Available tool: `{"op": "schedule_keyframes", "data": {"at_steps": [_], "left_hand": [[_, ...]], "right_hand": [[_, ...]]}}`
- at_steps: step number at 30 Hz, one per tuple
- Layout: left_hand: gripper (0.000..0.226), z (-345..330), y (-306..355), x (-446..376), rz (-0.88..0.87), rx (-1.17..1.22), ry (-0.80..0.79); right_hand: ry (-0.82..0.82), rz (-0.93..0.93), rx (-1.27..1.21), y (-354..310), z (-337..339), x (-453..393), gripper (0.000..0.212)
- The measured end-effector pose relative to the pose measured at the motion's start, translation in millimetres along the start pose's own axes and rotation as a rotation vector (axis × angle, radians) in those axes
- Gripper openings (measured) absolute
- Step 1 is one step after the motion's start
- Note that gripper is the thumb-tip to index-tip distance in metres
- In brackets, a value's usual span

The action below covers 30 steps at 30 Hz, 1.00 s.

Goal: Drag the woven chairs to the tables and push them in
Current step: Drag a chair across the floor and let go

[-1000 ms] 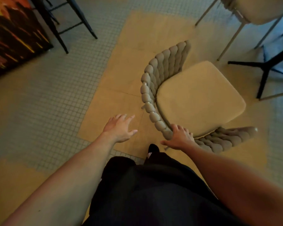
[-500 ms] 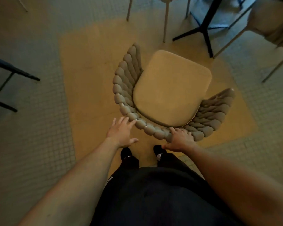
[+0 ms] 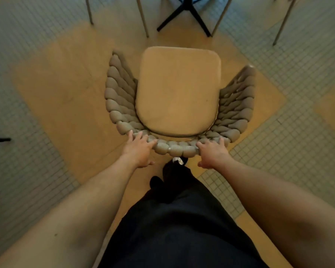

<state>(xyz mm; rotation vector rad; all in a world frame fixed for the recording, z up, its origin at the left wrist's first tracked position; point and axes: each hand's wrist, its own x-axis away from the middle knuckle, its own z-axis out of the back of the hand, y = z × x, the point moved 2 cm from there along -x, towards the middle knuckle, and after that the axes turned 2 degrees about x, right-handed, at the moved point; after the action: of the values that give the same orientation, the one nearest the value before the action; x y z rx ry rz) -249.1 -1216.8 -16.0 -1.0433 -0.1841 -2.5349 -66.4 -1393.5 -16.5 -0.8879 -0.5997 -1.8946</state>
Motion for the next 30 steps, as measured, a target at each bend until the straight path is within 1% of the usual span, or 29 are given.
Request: {"op": "schedule_keyframes", "data": {"at_steps": [4, 7, 8, 11, 16, 23, 30], "left_hand": [[0.072, 3, 1, -21, 0.002, -0.013, -0.076], [0.041, 13, 2, -33, 0.004, -0.032, -0.073], [0.036, 16, 3, -35, 0.003, -0.038, -0.068], [0.031, 21, 4, -38, -0.004, -0.037, -0.068], [0.027, 33, -4, -51, -0.014, -0.022, -0.066], [0.031, 72, -16, -81, -0.016, 0.002, -0.002], [0.031, 116, -33, -125, -0.016, 0.0, 0.027]], "right_hand": [[-0.003, 0.005, 0.027, 5, -2, -17, 0.057], [-0.003, 0.034, 0.08, 8, 5, -23, 0.046], [-0.006, 0.047, 0.092, 8, 7, -23, 0.04], [0.0, 0.059, 0.104, 9, 14, -23, 0.03], [-0.021, 0.059, 0.08, 16, 27, -31, 0.029], [0.052, 0.059, 0.093, 41, 66, -52, 0.024], [0.054, 0.058, 0.102, 68, 112, -88, 0.02]]}}
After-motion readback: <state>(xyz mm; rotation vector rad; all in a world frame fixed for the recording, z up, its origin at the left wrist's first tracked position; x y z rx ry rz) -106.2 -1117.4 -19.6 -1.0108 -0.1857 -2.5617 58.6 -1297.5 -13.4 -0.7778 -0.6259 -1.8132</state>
